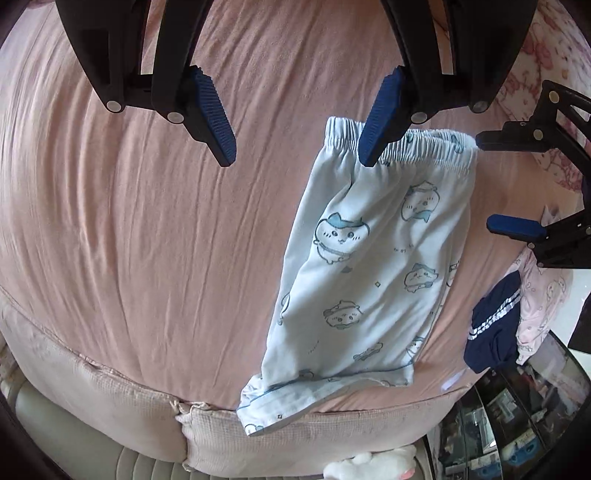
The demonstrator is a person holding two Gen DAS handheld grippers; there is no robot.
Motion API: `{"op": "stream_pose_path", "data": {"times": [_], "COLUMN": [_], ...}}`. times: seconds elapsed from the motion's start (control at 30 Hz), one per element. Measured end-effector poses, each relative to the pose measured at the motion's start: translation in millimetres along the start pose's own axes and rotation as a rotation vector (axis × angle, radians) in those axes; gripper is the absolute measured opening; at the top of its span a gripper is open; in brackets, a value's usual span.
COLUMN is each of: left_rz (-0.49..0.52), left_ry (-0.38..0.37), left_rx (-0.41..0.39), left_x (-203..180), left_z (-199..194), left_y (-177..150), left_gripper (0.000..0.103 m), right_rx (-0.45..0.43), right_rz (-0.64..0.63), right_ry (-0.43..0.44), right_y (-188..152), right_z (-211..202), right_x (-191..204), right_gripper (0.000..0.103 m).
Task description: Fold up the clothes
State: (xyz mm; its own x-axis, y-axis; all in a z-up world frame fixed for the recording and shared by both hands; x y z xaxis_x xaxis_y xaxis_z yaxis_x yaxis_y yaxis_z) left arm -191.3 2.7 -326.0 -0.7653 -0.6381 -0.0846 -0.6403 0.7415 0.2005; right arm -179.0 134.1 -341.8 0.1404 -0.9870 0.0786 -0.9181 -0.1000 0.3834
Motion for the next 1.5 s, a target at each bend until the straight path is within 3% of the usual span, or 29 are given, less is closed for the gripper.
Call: {"op": "stream_pose_path", "data": {"times": [0.07, 0.1, 0.17, 0.27, 0.37, 0.5, 0.57, 0.63, 0.7, 0.77, 0.8, 0.9, 0.97, 1.0, 1.07, 1.17, 1.27, 1.3, 1.4, 1.5], "left_rz": [0.004, -0.012, -0.050, -0.089, -0.099, -0.073, -0.082, -0.114, -0.154, -0.196, -0.218, -0.266, -0.288, -0.278, -0.271, -0.323, -0.369, -0.366, -0.318, -0.239], "left_ry": [0.049, 0.066, 0.084, 0.112, 0.052, -0.012, -0.016, -0.039, -0.025, -0.003, 0.009, 0.001, -0.028, -0.046, -0.064, -0.151, -0.246, -0.248, -0.197, -0.120], "left_rx": [0.045, 0.054, 0.050, 0.058, 0.094, 0.110, 0.121, 0.085, -0.001, -0.096, -0.102, -0.003, 0.090, 0.118, 0.119, 0.027, -0.099, -0.100, -0.035, 0.034], "left_x": [2, 6, 15, 29, 25, 11, 13, 18, 31, 45, 43, 29, 24, 22, 25, 32, 40, 35, 11, -1], "left_z": [13, 15, 11, 2, 8, 14, 11, -3, -16, -30, -27, 4, 24, 27, 16, -18, -45, -44, -27, -20], "left_y": [-3, -3, -3, -7, -14, -15, -16, -12, 4, 21, 20, -2, -16, -24, -38, -33, -11, -8, -9, -34], "left_gripper": [0.041, 0.040, 0.026, 0.026, 0.026, 0.027, 0.027, 0.027, 0.027, 0.029, 0.029, 0.029, 0.033, 0.040, 0.073, 0.074, 0.074, 0.074, 0.074, 0.074], "right_rx": [-0.012, -0.018, -0.029, -0.085, -0.125, 0.038, 0.040, 0.021, -0.041, -0.117, -0.128, -0.005, 0.023, 0.046, 0.099, 0.105, -0.017, -0.056, -0.035, -0.066], "right_rz": [0.005, 0.008, 0.013, 0.050, 0.069, -0.073, -0.003, 0.054, 0.073, 0.086, 0.088, 0.058, -0.070, -0.140, -0.220, -0.099, -0.050, -0.059, -0.085, -0.095], "right_ry": [0.002, 0.003, 0.004, 0.020, 0.045, -0.099, -0.064, -0.028, -0.009, 0.014, 0.035, 0.049, -0.002, -0.064, -0.150, -0.016, -0.005, -0.014, -0.039, 0.058], "right_y": [-7, -10, -16, -11, 4, -17, -21, -20, -8, 8, 14, 12, -1, -8, -25, -26, 5, 14, 16, 17], "right_z": [1, 2, 3, -2, -4, 27, 19, 7, -8, -19, -17, 25, 27, 25, 21, 7, -12, -15, -10, -13], "right_x": [2, 3, 6, 6, 10, 6, -5, -12, -14, -10, -4, 12, 15, 14, 1, -7, -7, -4, -3, 18], "right_gripper": [0.068, 0.068, 0.068, 0.068, 0.069, 0.068, 0.069, 0.068, 0.069, 0.069, 0.069, 0.069, 0.069, 0.073, 0.080, 0.081, 0.081, 0.081, 0.081, 0.081]}}
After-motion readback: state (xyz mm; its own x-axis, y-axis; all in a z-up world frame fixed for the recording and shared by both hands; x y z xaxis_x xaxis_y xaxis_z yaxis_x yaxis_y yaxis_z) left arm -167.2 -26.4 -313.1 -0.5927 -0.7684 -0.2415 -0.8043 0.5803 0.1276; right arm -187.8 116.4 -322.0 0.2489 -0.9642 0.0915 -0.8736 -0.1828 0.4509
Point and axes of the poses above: each gripper's, at about its wrist camera, not at the fingertips, and z roughly the way its jaws point, x to its left, y to its top, the point moved 10 cm from there along z, roughly the way its jaws point, and after that the axes turned 3 degrees about -x, right-handed, at the moved point
